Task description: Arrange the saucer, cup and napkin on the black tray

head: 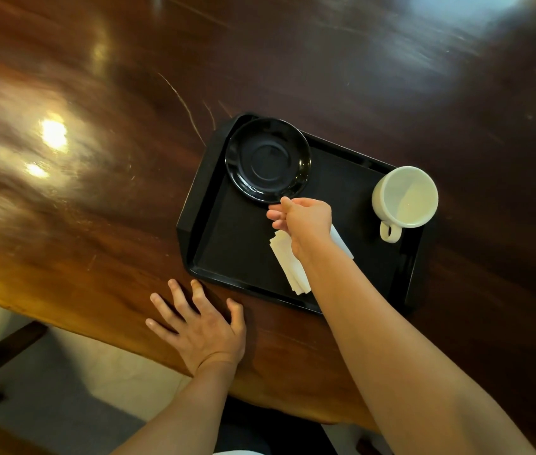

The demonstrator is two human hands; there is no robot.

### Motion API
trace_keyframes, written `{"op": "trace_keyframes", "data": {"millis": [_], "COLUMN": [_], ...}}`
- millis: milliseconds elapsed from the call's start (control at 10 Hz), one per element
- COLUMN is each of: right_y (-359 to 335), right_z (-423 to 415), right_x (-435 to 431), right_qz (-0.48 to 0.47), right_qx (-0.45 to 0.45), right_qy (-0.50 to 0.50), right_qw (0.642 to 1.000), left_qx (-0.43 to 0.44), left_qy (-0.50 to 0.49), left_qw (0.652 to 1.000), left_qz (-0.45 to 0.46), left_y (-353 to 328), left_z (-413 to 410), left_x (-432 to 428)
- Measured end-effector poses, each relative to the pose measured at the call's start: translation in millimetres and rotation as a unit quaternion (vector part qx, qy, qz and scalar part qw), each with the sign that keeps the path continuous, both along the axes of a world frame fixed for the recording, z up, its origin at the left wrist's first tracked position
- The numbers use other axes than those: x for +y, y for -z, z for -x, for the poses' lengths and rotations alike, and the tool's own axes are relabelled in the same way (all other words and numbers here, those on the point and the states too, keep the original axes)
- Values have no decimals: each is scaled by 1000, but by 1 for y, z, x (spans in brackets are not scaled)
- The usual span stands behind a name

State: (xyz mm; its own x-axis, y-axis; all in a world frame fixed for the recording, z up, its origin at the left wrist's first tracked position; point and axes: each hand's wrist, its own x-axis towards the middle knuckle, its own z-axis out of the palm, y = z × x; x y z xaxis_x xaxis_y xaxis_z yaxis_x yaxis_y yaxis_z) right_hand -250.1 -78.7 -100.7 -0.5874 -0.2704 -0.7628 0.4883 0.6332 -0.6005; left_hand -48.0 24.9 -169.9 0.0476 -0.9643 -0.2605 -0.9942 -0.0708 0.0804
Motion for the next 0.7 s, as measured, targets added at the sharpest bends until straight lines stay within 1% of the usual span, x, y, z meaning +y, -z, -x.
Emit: {"op": "trace_keyframes", "data": {"millis": [300,400,500,600,700], "right_y": [-5,-6,-9,-9,-17], "right_z": [0,2,4,8,6], "right_x": [5,13,28,46,71], "right_qz": [30,38,26,-6,-41], "right_qx": [-23,-19,-4,45,126], "right_qy": [9,4,-9,-73,-181], "right_qw": [999,999,1000,996,975], "left_qx": [2,0,8,12,12], "left_qy": [-1,-2,-2,-2,-10], "left_qw": [1000,1000,1000,1000,1000], "left_qz": [-14,-21,-18,-28,-21], "left_y": [-1,-2,-4,-9,-12], "left_z": [0,1,2,3,4], "left_x": [-2,-2,-1,0,-1]}}
